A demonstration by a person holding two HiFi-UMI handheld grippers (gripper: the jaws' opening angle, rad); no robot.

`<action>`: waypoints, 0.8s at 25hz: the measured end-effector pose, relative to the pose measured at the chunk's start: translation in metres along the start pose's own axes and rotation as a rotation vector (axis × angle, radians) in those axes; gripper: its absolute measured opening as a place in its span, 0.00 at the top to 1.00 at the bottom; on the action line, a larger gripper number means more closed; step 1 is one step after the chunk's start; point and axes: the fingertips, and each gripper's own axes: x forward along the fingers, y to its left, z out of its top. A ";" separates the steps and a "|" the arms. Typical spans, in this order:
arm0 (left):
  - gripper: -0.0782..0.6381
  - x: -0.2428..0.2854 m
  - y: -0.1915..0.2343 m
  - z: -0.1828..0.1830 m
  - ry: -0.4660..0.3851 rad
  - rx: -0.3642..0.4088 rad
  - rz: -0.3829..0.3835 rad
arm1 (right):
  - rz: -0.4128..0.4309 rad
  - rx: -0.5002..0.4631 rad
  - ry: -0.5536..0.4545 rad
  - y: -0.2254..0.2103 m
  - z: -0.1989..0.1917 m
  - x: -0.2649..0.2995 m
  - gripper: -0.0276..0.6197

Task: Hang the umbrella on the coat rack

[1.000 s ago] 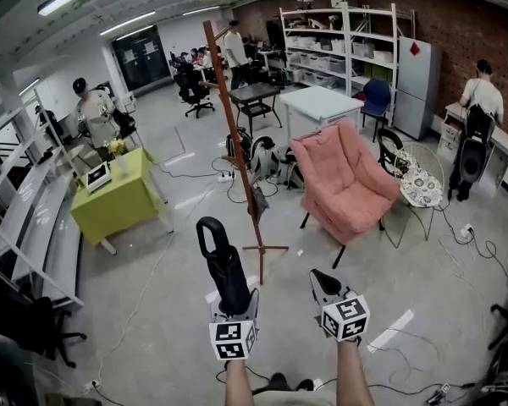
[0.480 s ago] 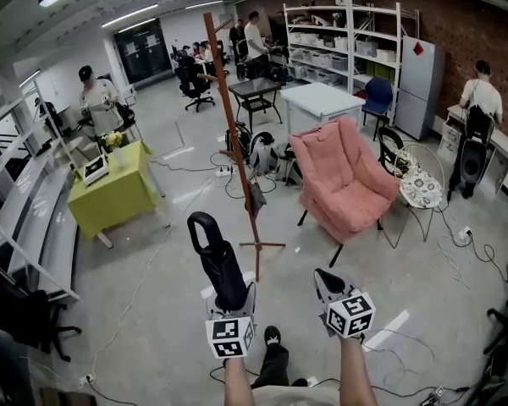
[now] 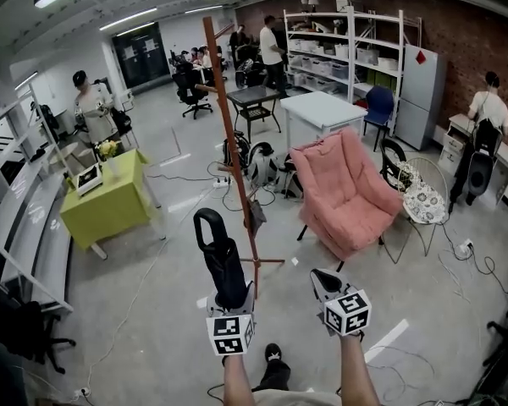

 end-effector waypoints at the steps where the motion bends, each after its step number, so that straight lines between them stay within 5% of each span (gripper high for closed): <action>1: 0.53 0.008 0.005 0.002 0.000 0.001 -0.001 | -0.002 -0.014 0.008 -0.002 0.002 0.009 0.95; 11: 0.53 0.094 0.055 0.030 0.008 0.023 -0.029 | -0.006 0.003 0.004 -0.031 0.040 0.106 0.95; 16: 0.54 0.129 0.073 0.030 0.011 0.011 -0.047 | 0.152 -0.049 0.032 -0.012 0.043 0.147 0.95; 20: 0.54 0.148 0.087 0.028 0.016 0.003 -0.056 | 0.145 -0.054 0.039 -0.013 0.047 0.175 0.95</action>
